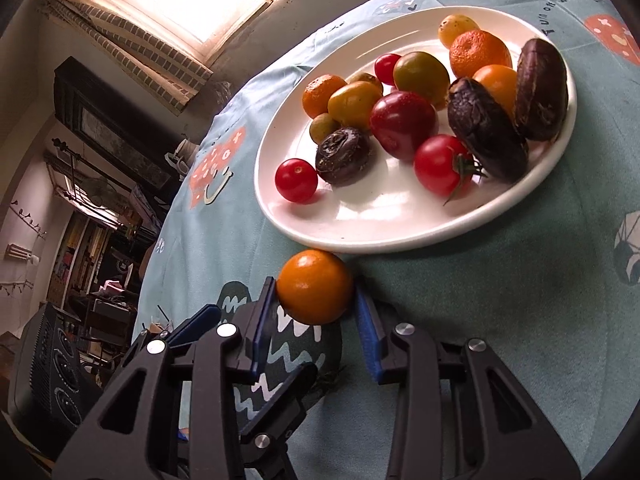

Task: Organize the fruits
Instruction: 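Grasp the orange with the right tool and lower it onto the plate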

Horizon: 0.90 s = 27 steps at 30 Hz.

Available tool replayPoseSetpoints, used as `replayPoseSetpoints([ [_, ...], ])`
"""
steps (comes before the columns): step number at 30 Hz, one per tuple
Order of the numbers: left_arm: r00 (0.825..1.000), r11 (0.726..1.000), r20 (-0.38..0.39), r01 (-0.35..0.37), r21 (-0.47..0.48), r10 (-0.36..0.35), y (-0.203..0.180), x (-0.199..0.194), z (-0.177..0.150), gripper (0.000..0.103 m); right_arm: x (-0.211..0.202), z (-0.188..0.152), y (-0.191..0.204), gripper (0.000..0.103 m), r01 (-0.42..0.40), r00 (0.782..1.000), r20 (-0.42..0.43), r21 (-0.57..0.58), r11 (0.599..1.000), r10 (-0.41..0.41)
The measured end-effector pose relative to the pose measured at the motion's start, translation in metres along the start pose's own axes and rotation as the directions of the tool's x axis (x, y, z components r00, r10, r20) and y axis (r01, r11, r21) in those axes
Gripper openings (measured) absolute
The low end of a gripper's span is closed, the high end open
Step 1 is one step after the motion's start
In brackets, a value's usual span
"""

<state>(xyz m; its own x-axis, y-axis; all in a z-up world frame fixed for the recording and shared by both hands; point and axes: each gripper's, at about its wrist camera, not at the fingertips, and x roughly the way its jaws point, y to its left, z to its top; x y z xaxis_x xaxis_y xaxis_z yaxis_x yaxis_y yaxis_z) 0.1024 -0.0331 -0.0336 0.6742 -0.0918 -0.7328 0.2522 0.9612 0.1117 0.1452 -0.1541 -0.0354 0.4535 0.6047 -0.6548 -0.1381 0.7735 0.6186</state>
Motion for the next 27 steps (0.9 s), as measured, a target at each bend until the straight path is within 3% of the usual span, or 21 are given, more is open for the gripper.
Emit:
replayPoseSetpoints([
  [4, 0.996, 0.999, 0.092, -0.012, 0.032, 0.009, -0.017, -0.009, 0.013, 0.084, -0.02, -0.003, 0.005, 0.039, -0.037, 0.999, 0.013, -0.015, 0.999, 0.038],
  [10, 0.987, 0.993, 0.145, 0.054, 0.108, -0.069, -0.033, -0.013, 0.016, 0.066, -0.034, -0.003, 0.0, 0.039, -0.033, 0.999, 0.019, -0.023, 0.999, 0.033],
  [12, 0.981, 0.987, 0.156, 0.1, 0.124, -0.119, -0.034, -0.015, 0.016, 0.056, -0.038, -0.003, 0.002, 0.039, -0.024, 0.999, 0.027, -0.042, 0.999, 0.025],
  [14, 0.97, 0.979, 0.166, 0.161, 0.123, -0.18, -0.03, -0.016, 0.017, 0.054, -0.041, -0.002, 0.004, 0.039, -0.026, 0.999, 0.032, -0.057, 0.998, 0.028],
  [16, 0.958, 0.97, 0.173, 0.211, 0.119, -0.229, -0.025, -0.019, 0.016, 0.055, -0.045, -0.003, 0.003, 0.039, -0.045, 0.999, 0.027, -0.062, 0.997, 0.047],
  [20, 0.947, 0.967, 0.208, 0.221, 0.125, -0.243, -0.023, -0.025, 0.012, 0.066, -0.05, -0.007, 0.006, 0.039, -0.056, 0.998, 0.013, -0.1, 0.993, 0.058],
  [23, 0.925, 0.959, 0.26, 0.249, 0.132, -0.276, -0.023, -0.035, 0.01, 0.082, -0.044, -0.008, 0.007, 0.039, -0.084, 0.996, -0.018, -0.101, 0.991, 0.083],
  [27, 0.921, 0.958, 0.276, 0.239, 0.156, -0.275, -0.024, -0.04, 0.007, 0.083, -0.045, -0.01, 0.01, 0.039, -0.09, 0.996, -0.016, -0.112, 0.99, 0.089],
])
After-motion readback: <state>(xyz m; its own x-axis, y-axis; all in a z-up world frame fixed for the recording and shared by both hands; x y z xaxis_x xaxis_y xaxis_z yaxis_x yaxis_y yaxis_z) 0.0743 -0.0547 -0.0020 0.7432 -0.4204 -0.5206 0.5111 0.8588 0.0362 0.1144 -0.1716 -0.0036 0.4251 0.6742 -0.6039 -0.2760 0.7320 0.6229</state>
